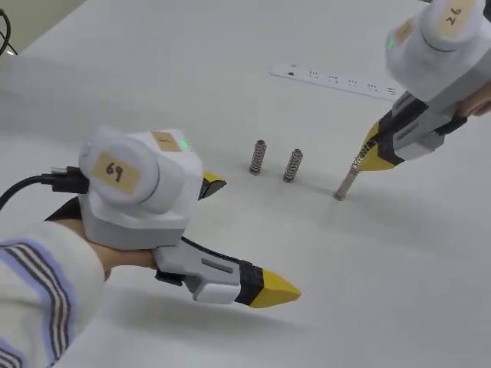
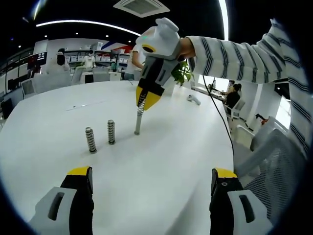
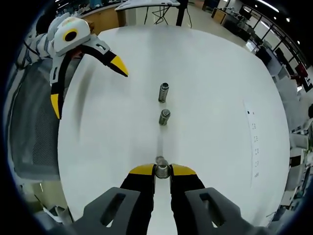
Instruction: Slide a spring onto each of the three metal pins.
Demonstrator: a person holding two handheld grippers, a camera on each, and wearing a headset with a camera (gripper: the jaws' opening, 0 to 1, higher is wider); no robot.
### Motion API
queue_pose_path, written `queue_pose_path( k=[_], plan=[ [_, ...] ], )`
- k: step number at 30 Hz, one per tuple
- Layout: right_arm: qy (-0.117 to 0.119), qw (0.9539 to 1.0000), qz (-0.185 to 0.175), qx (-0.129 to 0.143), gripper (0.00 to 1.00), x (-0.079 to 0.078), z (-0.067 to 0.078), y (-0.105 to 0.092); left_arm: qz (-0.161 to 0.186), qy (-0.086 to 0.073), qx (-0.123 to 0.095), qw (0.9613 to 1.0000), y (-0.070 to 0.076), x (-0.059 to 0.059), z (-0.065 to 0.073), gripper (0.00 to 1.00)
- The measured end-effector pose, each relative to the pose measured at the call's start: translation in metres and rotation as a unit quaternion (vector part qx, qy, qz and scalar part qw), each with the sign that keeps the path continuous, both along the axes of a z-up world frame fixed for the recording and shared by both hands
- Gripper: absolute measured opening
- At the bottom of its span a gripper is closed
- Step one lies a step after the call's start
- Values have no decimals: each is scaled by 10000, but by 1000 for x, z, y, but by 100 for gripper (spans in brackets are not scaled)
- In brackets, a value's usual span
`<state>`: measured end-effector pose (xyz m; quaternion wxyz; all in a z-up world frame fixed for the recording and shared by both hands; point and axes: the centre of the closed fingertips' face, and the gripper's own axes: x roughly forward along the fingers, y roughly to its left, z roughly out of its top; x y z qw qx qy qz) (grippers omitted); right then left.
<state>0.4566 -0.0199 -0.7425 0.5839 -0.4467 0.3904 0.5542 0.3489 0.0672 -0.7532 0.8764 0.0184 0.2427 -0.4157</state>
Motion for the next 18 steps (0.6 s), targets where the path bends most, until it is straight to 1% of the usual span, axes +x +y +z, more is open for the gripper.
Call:
queue_pose_path(
  k=[7, 11, 18],
  plan=[
    [75, 10000, -4, -63, 8, 2, -10, 2, 48, 3, 13, 10000, 3, 1, 0, 98],
    [87, 9999, 20, -124, 8, 3, -18, 4, 63, 11, 13, 10000, 4, 1, -1, 98],
    [72, 9998, -38, -174, 8, 13, -28, 8, 92, 30, 43, 9999, 8, 0, -3, 98]
  ],
)
